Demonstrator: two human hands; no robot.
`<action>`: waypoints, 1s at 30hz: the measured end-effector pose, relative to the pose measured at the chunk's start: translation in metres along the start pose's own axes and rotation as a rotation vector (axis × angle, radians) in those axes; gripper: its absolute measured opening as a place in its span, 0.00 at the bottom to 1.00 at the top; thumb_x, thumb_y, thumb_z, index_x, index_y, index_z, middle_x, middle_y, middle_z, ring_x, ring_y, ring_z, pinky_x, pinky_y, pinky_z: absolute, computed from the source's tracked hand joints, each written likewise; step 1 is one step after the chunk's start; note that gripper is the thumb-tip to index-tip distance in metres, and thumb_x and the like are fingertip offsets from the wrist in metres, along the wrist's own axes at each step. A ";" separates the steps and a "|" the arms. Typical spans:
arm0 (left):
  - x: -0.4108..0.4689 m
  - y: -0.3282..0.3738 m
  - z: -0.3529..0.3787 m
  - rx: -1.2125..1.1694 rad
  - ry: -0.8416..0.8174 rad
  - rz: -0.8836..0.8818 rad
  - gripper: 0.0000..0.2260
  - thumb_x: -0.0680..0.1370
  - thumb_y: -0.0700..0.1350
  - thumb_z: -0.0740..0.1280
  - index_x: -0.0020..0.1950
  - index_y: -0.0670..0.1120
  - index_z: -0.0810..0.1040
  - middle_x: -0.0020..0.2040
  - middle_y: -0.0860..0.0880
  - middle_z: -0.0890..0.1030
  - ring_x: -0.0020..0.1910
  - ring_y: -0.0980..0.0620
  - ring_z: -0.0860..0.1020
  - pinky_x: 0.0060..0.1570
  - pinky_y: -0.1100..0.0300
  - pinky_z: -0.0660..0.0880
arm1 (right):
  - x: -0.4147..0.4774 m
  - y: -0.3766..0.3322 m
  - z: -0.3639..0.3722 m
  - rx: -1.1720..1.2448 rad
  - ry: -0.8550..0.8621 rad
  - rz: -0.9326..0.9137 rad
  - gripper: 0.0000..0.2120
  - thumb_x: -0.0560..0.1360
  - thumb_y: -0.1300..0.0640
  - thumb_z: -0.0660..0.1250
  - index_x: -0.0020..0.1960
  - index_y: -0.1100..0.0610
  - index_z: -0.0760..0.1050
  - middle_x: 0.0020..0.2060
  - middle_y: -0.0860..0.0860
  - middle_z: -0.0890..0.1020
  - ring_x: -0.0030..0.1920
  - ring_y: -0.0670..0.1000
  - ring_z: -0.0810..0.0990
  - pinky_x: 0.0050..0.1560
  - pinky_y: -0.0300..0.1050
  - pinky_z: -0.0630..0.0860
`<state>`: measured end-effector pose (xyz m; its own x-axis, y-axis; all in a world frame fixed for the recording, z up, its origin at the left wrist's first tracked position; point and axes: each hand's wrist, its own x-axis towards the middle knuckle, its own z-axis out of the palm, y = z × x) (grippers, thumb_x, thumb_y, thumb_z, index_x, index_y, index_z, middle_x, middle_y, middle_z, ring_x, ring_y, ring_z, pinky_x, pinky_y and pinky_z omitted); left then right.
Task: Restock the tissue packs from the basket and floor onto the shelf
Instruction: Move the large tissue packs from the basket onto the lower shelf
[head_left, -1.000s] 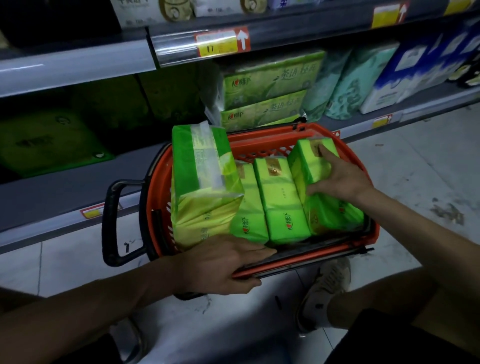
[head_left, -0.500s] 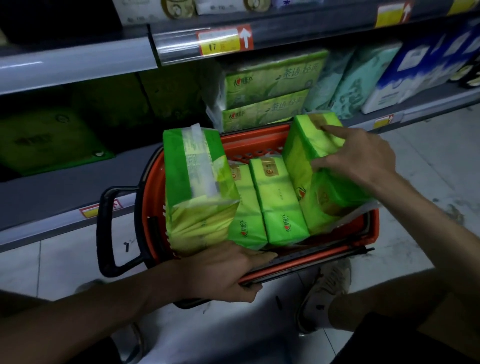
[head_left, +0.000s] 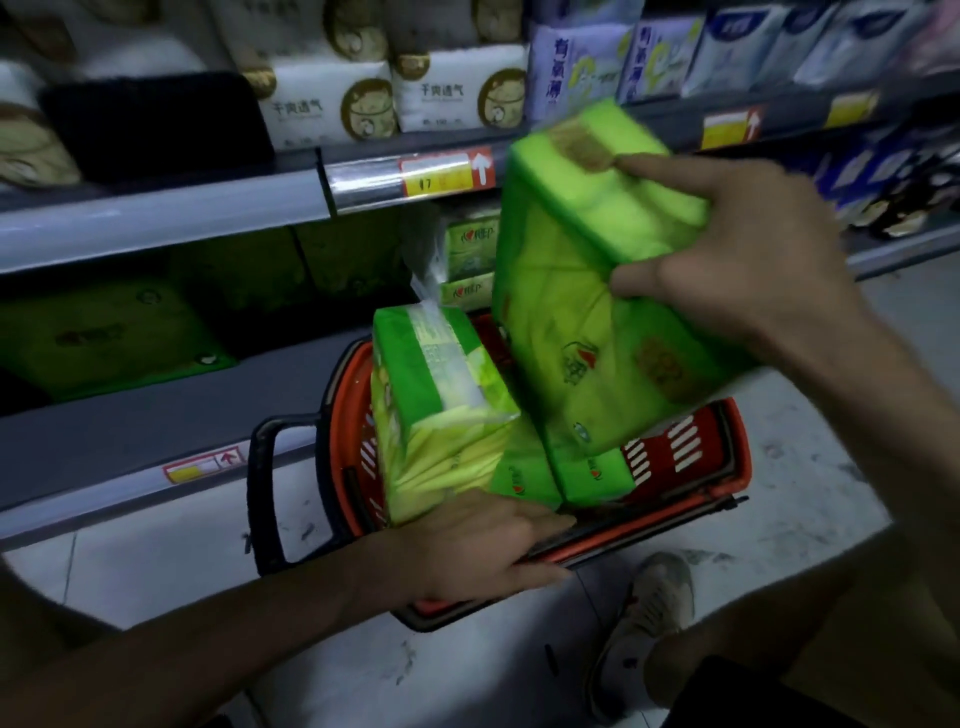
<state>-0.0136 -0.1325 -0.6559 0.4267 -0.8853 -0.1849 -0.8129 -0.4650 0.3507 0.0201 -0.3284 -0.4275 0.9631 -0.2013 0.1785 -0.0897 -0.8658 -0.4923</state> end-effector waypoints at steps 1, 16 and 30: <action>-0.002 0.002 -0.010 -0.010 0.051 -0.011 0.27 0.86 0.64 0.53 0.81 0.53 0.65 0.74 0.51 0.75 0.68 0.47 0.77 0.61 0.49 0.78 | 0.000 -0.005 0.004 -0.011 -0.016 -0.027 0.42 0.62 0.45 0.82 0.72 0.32 0.71 0.67 0.47 0.81 0.61 0.54 0.81 0.56 0.43 0.73; -0.081 -0.036 -0.205 0.242 0.769 -0.337 0.55 0.65 0.67 0.72 0.84 0.43 0.57 0.73 0.42 0.70 0.71 0.40 0.69 0.65 0.43 0.73 | -0.016 -0.092 0.018 -0.586 0.044 -0.711 0.43 0.58 0.58 0.71 0.73 0.57 0.66 0.55 0.57 0.83 0.54 0.63 0.75 0.50 0.54 0.67; -0.196 -0.083 -0.157 -0.725 1.477 -0.616 0.43 0.57 0.57 0.82 0.70 0.50 0.74 0.63 0.50 0.81 0.63 0.52 0.80 0.62 0.51 0.79 | -0.074 -0.141 0.113 -0.093 0.694 -1.195 0.08 0.81 0.64 0.67 0.51 0.58 0.86 0.52 0.62 0.85 0.58 0.63 0.81 0.65 0.59 0.77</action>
<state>0.0331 0.0795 -0.5043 0.8811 0.3360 0.3329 -0.2595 -0.2450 0.9342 -0.0094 -0.1399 -0.4681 0.1471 0.5162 0.8438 0.6496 -0.6937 0.3111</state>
